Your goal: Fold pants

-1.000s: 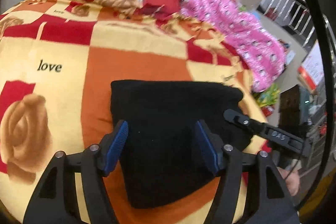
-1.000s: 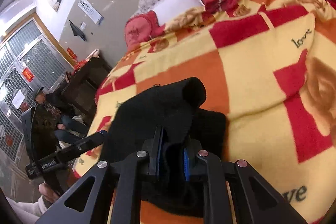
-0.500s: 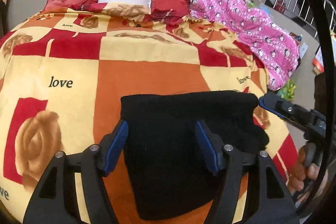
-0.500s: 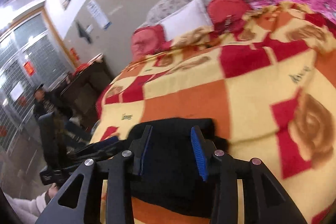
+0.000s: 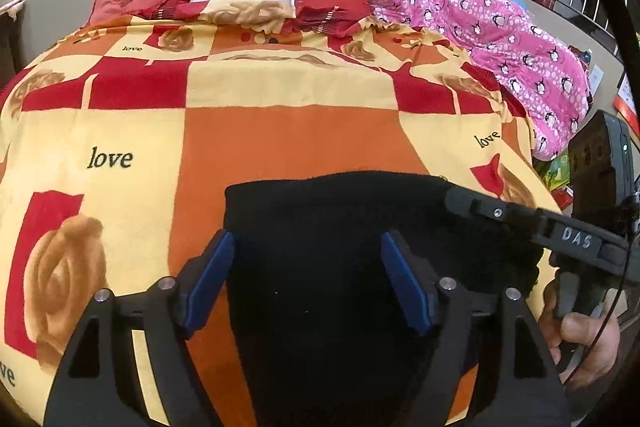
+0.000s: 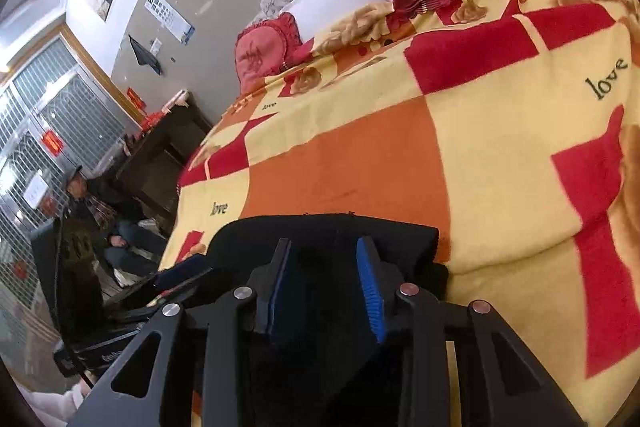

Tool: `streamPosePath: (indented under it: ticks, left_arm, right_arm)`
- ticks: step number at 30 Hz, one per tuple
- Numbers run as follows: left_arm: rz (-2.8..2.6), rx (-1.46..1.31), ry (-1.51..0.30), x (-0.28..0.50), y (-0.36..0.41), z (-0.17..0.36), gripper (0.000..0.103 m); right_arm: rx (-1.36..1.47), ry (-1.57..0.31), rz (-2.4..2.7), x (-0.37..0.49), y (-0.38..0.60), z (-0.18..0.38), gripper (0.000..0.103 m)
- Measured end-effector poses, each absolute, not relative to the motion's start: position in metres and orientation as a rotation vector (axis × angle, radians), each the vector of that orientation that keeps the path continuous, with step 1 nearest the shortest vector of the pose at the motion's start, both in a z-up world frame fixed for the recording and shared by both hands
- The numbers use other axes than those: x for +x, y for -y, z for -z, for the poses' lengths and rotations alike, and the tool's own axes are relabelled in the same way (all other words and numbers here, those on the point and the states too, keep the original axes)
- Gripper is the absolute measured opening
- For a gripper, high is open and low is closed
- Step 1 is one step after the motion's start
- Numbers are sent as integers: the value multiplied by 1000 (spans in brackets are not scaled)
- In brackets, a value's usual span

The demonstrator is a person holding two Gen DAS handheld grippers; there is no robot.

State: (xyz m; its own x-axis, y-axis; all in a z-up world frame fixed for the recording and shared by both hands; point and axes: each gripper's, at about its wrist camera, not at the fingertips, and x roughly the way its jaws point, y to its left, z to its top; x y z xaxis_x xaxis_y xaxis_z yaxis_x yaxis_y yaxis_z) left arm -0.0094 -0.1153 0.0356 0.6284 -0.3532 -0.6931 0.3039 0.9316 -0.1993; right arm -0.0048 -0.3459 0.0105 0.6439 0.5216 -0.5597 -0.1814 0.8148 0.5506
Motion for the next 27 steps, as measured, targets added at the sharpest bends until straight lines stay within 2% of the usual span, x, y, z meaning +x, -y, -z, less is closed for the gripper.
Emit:
streamPosePath:
  ticks: [4,7,15,21,25,27]
  left_arm:
    - [370,-76,-817,-10,113,-36,76]
    - [366,-94,-828,-12,109,-36,76]
    - [363,-84,-822,-24,107,-40,76]
    - [361,-98,-847,-26,107,-30,76]
    - [396,-143,-890,-28,96,-29,78]
    - [402,-191,-917,-27,83,-29,81]
  right_arm:
    - [433,-777,-409,-17,341,-26,37]
    - [381,-772,-409,-36,333,-39,51]
    - [261,-789,-331,-77,329,-40,51]
    - [270,-835,-302,-84,332,-10,52]
    - [316,-834,-328,-82,342,-16,56]
    - [383,-785,-326,-80,356,-25,65]
